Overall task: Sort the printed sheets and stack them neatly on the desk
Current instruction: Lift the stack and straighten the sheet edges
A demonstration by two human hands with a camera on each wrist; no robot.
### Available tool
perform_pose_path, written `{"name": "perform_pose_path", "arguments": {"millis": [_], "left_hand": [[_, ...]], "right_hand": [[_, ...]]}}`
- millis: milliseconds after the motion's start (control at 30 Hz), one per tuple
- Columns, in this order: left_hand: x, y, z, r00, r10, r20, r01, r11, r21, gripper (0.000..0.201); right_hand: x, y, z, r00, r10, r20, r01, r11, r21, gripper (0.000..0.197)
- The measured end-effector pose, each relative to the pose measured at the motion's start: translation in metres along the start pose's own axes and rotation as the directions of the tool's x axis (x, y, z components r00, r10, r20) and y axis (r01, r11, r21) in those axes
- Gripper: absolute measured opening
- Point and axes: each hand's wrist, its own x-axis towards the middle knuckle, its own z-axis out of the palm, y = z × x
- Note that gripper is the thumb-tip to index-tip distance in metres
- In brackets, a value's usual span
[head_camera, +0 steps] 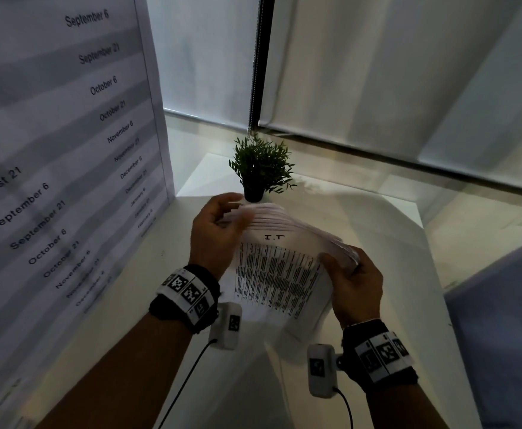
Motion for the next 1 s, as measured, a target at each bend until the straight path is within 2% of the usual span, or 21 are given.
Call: {"name": "perform_pose_path", "arguments": {"millis": [67, 100, 167, 233, 333, 400, 467, 600, 700, 767, 867, 1000], "left_hand": [[0.000, -0.012, -0.011, 0.984, -0.080, 0.156, 0.070, 0.995, 0.068, 0.055], [-0.002, -0.016, -0.015, 0.971, -0.121, 0.207, 0.098, 0.988, 0.117, 0.056], [-0.005, -0.020, -0.016, 0.956, -0.164, 0.243, 0.127, 0.978, 0.163, 0.037], [-0.007, -0.013, -0.016, 0.953, -0.141, 0.268, 0.108, 0.985, 0.132, 0.026], [-0.014, -0.010, -0.023, 0.947, -0.061, 0.316, 0.050, 0.998, 0.041, 0.023], [-0.024, -0.017, -0.028, 0.929, -0.083, 0.361, 0.060, 0.995, 0.074, 0.024], [-0.034, -0.025, -0.030, 0.921, -0.130, 0.368, 0.101, 0.990, 0.097, 0.024], [-0.039, -0.029, -0.030, 0.923, -0.151, 0.355, 0.148, 0.988, 0.037, 0.035], [-0.034, -0.029, -0.030, 0.925, -0.149, 0.348, 0.141, 0.989, 0.048, 0.040], [-0.032, -0.028, -0.028, 0.930, -0.138, 0.342, 0.131, 0.990, 0.043, 0.039], [-0.031, -0.028, -0.026, 0.929, -0.144, 0.341, 0.139, 0.990, 0.039, 0.040], [-0.030, -0.028, -0.026, 0.928, -0.136, 0.348, 0.120, 0.991, 0.066, 0.039]], "right_hand": [[0.003, -0.001, -0.002, 0.999, 0.030, -0.012, -0.030, 0.999, 0.020, 0.019], [0.005, -0.001, -0.003, 0.999, 0.049, -0.005, -0.049, 0.998, 0.025, 0.018], [0.009, -0.006, -0.007, 0.998, 0.054, 0.019, -0.054, 0.998, 0.021, 0.017], [0.010, -0.011, -0.011, 1.000, 0.018, 0.016, -0.019, 1.000, 0.022, 0.017], [0.005, -0.015, -0.016, 0.999, -0.040, -0.030, 0.042, 0.997, 0.067, 0.021], [0.000, -0.016, -0.013, 0.998, -0.035, -0.059, 0.043, 0.990, 0.135, 0.020], [-0.003, -0.018, -0.003, 0.993, -0.029, -0.115, 0.048, 0.985, 0.168, 0.022], [0.005, -0.023, 0.014, 0.971, -0.019, -0.240, 0.033, 0.998, 0.057, 0.025], [0.013, -0.022, 0.017, 0.945, 0.026, -0.326, -0.012, 0.999, 0.046, 0.014], [0.017, -0.024, 0.017, 0.942, 0.047, -0.333, -0.013, 0.994, 0.104, 0.008], [0.017, -0.025, 0.018, 0.963, 0.049, -0.264, -0.028, 0.996, 0.083, 0.009], [0.021, -0.025, 0.017, 0.955, 0.084, -0.286, -0.041, 0.987, 0.152, 0.011]]}}
